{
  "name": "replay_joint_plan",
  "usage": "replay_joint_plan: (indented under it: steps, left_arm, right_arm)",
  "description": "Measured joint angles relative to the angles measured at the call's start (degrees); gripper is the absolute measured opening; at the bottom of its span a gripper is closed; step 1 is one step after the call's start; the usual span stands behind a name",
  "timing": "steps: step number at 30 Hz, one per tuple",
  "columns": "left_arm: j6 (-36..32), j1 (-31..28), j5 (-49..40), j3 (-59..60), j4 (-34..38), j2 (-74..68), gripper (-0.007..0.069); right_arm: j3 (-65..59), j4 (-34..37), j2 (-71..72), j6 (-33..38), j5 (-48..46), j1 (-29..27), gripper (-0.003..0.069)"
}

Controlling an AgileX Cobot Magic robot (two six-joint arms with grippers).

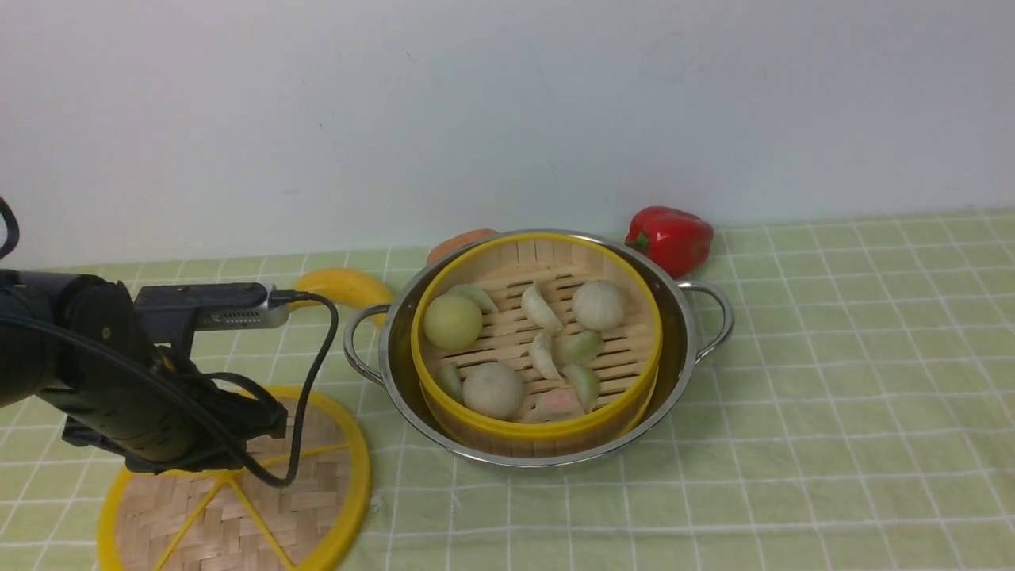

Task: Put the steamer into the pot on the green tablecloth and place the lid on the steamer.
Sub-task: 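Grasp the bamboo steamer lid lying on the table by its centre knob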

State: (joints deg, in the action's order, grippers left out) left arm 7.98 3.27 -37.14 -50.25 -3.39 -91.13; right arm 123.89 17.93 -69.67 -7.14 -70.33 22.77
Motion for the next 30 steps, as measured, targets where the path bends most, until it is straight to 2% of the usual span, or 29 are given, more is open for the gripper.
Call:
replay_joint_plan:
  steps: [4,11,21,26,30]
  left_arm:
    - [0.0,0.0,-1.73,-0.05,-0.28,-0.76,0.0244]
    - [0.05,0.0,-1.2,-0.23,-1.25,-2.95,0.0244]
    - [0.1,0.0,2.74,-0.28,-1.53,-4.92,0.0242]
    - [0.22,0.0,1.67,-0.28,-1.53,-4.95,0.0208]
    - [0.38,0.0,0.93,-0.28,-1.53,-4.95,0.0129]
  right_arm:
    - [-2.02,-0.21,7.0,0.19,0.1,0.0,0.0383]
    - [-17.43,-0.21,23.67,0.08,0.17,0.0,0.0384]
    - [-29.77,0.56,32.49,-2.26,-0.46,0.0,0.0384]
    - [-30.71,1.11,32.75,-2.7,-0.42,0.0,0.0384]
    - [-30.98,1.11,32.75,-2.84,-0.42,0.0,0.0384]
